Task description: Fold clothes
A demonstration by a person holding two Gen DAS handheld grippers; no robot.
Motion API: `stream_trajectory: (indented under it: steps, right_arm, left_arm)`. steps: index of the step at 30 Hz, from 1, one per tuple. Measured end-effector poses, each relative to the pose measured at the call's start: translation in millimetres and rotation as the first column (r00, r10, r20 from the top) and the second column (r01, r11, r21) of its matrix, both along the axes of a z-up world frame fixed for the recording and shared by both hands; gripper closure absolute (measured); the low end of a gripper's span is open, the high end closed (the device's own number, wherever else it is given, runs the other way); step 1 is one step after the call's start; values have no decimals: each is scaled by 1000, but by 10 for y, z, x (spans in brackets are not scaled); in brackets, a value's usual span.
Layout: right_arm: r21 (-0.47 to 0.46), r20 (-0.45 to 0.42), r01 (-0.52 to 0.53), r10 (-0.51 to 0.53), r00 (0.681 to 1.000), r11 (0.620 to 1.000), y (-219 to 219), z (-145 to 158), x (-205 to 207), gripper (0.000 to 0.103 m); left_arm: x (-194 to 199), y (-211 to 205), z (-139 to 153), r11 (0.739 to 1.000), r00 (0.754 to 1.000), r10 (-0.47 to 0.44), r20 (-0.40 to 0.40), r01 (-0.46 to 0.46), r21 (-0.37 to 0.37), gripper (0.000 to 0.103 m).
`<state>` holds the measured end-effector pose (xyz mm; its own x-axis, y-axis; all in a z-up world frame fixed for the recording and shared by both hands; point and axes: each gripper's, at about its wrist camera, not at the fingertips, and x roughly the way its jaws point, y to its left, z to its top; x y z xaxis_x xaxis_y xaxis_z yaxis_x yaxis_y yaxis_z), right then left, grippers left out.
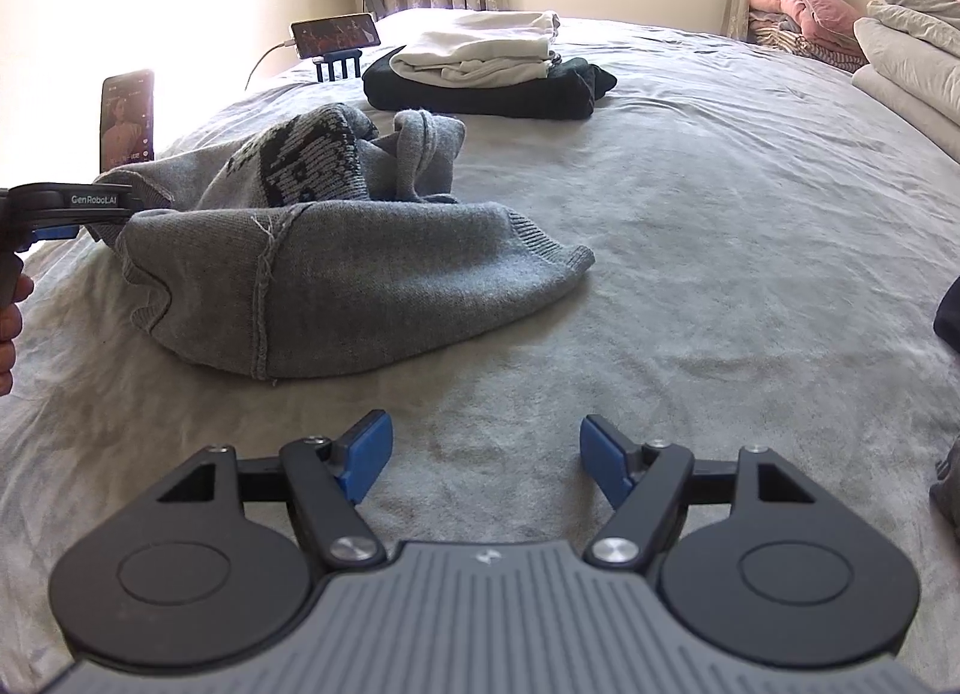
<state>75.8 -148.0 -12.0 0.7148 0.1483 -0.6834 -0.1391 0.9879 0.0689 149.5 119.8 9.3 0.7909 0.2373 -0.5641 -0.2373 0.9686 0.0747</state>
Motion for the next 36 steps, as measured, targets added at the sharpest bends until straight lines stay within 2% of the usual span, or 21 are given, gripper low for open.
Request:
stream_trajectory:
  steps: [2,9,14,20,23,26,31,33,36]
  right_arm:
    - [5,7,-2,2,1000,1000,3,20,-19,28]
    - [17,19,0,-1,1000,1000,0,62,-66,26]
    - [18,22,8,-8,1000,1000,-30,74,-79,26]
    - [27,17,24,-25,1000,999,-88,73,-75,26]
    - [29,14,31,-32,999,999,-123,70,-88,25]
    - [24,13,35,-36,999,999,-148,63,-96,25]
    - [18,15,34,-35,999,999,-181,69,-106,25]
    - [21,17,36,-36,999,999,-192,75,-107,25]
    - [27,18,37,-37,999,999,-205,82,-108,25]
  left_arm:
    - [-108,-39,8,999,1000,-26,-14,26,-33,21]
    - [-367,-195,88,980,995,-86,-47,76,-182,17]
    - [-538,-316,142,951,989,-129,-66,105,-290,16]
    - [-551,-586,140,905,979,-184,-93,131,-404,16]
    - [-484,-708,133,892,978,-180,-103,118,-436,16]
    - [-394,-791,117,885,984,-138,-112,72,-460,17]
    - [-274,-885,18,881,988,-49,-143,-25,-472,28]
    - [-233,-917,-31,877,988,-18,-156,-59,-477,38]
    - [-206,-939,-105,866,986,3,-164,-85,-493,58]
